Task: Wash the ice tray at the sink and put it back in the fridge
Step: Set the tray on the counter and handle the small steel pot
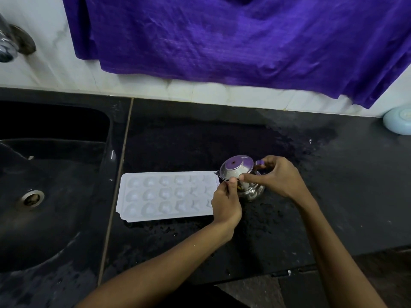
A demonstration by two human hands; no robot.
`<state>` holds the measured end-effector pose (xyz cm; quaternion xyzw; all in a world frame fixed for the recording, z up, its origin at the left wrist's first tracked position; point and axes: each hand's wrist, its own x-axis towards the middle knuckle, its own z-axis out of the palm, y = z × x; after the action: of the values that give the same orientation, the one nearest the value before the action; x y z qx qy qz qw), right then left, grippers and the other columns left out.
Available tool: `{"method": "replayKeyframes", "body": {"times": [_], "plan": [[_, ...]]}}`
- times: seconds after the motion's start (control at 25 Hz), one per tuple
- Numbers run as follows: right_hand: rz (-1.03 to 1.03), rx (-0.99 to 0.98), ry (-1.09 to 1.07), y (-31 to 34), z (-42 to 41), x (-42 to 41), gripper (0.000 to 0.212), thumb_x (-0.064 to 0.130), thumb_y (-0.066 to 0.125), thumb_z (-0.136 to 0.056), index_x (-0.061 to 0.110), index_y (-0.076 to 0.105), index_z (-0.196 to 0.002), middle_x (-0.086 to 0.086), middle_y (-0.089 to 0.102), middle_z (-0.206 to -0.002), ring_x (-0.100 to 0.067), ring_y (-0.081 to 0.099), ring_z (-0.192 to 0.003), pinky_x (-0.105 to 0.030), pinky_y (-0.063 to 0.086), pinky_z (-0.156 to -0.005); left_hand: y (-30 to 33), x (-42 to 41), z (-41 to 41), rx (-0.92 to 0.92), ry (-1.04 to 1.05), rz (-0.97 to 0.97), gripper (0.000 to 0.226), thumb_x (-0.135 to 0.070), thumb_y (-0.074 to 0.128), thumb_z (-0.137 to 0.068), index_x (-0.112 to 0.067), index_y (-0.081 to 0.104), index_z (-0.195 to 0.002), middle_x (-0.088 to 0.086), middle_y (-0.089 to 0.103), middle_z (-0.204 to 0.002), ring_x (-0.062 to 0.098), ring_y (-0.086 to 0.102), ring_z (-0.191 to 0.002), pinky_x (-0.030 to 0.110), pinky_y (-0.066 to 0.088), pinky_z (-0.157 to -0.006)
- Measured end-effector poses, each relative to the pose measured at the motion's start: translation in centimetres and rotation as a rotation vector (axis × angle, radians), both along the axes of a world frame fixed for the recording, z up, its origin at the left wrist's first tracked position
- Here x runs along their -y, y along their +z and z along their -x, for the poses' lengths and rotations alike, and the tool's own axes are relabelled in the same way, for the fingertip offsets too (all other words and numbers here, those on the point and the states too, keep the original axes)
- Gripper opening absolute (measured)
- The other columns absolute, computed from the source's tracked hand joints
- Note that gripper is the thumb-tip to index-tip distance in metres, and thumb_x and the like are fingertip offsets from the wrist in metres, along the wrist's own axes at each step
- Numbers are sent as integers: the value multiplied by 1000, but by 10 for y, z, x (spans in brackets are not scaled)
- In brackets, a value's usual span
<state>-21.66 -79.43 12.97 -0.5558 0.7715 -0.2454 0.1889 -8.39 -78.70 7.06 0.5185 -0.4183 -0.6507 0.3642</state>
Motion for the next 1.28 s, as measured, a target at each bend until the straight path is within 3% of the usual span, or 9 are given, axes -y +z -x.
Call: {"method": "replayKeyframes", "body": {"times": [0.16,0.28,0.4,0.48,0.6,0.84,1.12,1.28], "plan": [[12,28,10,-1,-1,-1,52,66,78,-48,20,61,-66,5,64,-61,-6,56,-55,-24,43,-55,2,0,-1,-9,14,16,42,-45,35,-96,-16,62,-110,-5,66,-103,2,57,-89,12,40,-69],[36,175,14,-1,0,-7,61,65,78,-43,15,66,-75,-1,70,-71,-17,66,-68,-34,51,-65,5,-4,-2,-5,33,69,40,-46,39,-94,-16,60,-110,-4,66,-102,9,59,-94,17,43,-74],[65,314,14,-3,2,-16,57,56,83,-44,12,67,-76,4,70,-69,-7,65,-63,-25,48,-60,9,-11,-2,21,52,102,42,-48,41,-93,-15,55,-116,-4,65,-104,8,59,-94,13,43,-72],[55,331,22,-4,2,-21,57,55,83,-43,12,68,-77,3,71,-71,-8,66,-65,-26,50,-61,9,-17,-2,22,56,94,45,-48,41,-93,-14,54,-119,-2,65,-107,10,59,-96,16,44,-75],[16,279,34,-2,-1,-28,64,62,81,-41,12,67,-78,-2,72,-76,-19,69,-72,-37,54,-70,6,-26,-2,19,50,58,45,-48,39,-93,-13,54,-117,-1,65,-107,10,59,-95,16,42,-71],[-28,108,20,3,-8,-33,64,74,72,-37,18,64,-70,6,64,-62,-2,55,-54,-24,44,-57,0,-33,-2,-29,36,-12,42,-43,36,-96,-11,59,-110,2,66,-107,12,59,-97,19,43,-76],[-11,45,32,6,-9,-33,69,78,67,-36,18,62,-67,4,64,-60,-4,52,-51,-24,43,-54,0,-34,-4,-58,37,-29,41,-43,35,-97,-14,60,-108,0,66,-104,10,59,-96,18,43,-75],[-12,29,45,6,-9,-33,68,78,67,-36,17,62,-67,4,64,-60,-2,51,-49,-20,41,-52,1,-35,-4,-66,37,-37,42,-44,35,-96,-13,60,-111,1,66,-107,12,59,-100,23,43,-83]]}}
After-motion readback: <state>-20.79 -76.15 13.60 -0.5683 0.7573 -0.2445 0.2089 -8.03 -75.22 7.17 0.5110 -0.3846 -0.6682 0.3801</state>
